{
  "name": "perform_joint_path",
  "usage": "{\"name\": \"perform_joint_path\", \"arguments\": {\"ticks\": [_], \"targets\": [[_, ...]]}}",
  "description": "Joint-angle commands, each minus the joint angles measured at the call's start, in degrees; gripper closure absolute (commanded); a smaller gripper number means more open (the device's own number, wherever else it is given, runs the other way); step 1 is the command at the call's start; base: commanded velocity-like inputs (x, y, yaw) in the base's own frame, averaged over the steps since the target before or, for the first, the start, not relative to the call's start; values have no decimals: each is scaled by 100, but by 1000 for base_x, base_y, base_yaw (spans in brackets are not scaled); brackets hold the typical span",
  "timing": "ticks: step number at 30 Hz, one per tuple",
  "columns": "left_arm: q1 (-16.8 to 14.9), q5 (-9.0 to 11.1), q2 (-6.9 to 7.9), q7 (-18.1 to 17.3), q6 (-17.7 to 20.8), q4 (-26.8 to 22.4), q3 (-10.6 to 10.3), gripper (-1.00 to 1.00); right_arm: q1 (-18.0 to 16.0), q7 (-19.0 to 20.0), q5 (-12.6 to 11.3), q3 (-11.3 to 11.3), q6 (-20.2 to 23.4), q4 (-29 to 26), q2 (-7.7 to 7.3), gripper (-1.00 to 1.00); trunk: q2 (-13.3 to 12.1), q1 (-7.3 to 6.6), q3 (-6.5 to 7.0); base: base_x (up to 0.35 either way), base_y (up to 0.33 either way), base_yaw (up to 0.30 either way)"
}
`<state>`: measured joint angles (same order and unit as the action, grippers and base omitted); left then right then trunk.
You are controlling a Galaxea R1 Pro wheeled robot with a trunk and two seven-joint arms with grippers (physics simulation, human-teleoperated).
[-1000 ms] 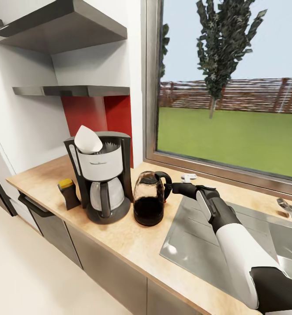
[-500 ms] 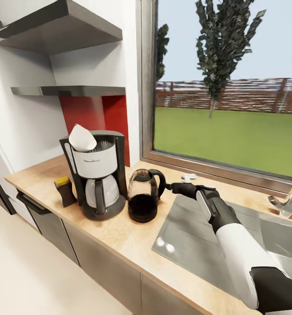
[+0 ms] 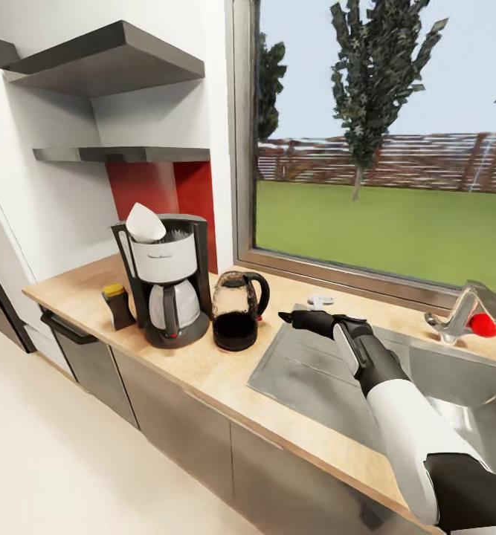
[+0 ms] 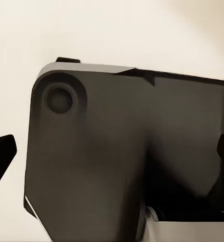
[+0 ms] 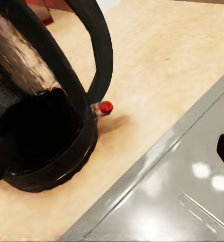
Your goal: Set up a coffee station on the kitchen countertop: keep the coffee maker on the countertop, move the bottle of coffee from the kitchen shelf to the counter next to the coffee maker, place a paper coffee filter on top of the coffee maker, put the saucer next to the coffee maker with the coffee cup on the saucer, and place the electric kettle next to the coffee maker.
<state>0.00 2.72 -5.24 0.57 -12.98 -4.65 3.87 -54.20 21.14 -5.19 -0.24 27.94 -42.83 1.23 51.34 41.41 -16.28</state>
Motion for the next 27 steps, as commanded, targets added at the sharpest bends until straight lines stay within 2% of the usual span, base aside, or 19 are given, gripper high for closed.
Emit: {"name": "perform_joint_path", "arguments": {"ticks": [1,9,15,21,27], "targets": [[0,18,-3,-4,-11,-2,34,-100,-3,-6,-53,-3,36,6,0,-100,5,-3,-7,-339,-1,0],[0,18,9,3,-11,-10,34,-100,-3,-12,-52,-3,2,20,0,-100,5,-3,-7,-340,-15,0],[-7,26,43,6,-11,-10,48,-100,-3,-14,-42,-3,8,20,0,-100,5,-3,-7,-313,-163,-15],[-9,18,43,550,-31,-94,52,-100,-3,-16,-37,-3,8,20,0,-100,5,-3,-7,-278,-223,-243],[-9,18,26,606,-29,-301,44,-100,-3,-24,-28,-3,-6,26,0,-100,5,-3,-7,-298,-158,-263]]}}
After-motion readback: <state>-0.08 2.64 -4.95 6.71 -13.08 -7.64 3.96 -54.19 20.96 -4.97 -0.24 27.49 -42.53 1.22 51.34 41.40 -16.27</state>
